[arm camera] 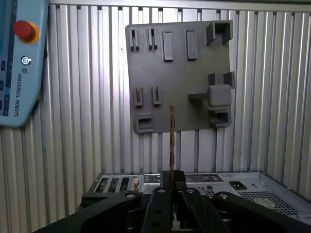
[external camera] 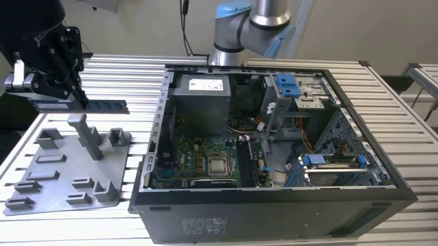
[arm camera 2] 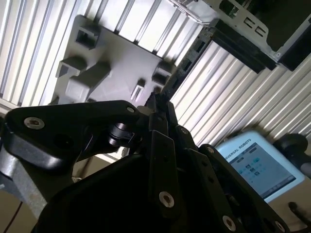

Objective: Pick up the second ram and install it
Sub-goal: 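Pick up the second ram and move it above second insertion slot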

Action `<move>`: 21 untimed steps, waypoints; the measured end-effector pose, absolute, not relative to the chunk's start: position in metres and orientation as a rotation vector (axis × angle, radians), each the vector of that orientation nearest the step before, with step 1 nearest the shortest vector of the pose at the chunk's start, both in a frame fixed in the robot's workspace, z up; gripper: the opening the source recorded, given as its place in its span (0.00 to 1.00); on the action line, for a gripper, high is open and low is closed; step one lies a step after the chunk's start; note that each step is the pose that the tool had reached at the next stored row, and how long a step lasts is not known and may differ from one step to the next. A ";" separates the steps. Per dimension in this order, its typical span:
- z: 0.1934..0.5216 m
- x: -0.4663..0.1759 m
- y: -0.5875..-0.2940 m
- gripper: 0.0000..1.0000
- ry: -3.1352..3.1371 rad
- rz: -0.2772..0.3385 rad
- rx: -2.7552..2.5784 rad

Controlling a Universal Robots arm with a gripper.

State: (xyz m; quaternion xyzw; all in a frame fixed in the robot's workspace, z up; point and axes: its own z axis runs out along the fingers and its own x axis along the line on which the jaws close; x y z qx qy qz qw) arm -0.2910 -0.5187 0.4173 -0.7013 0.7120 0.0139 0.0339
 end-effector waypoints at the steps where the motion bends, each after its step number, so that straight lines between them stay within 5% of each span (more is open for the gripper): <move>1: 0.417 -0.289 -0.519 0.14 2.190 0.043 -2.157; 21: 0.417 -0.250 -0.519 0.14 2.190 0.043 -2.157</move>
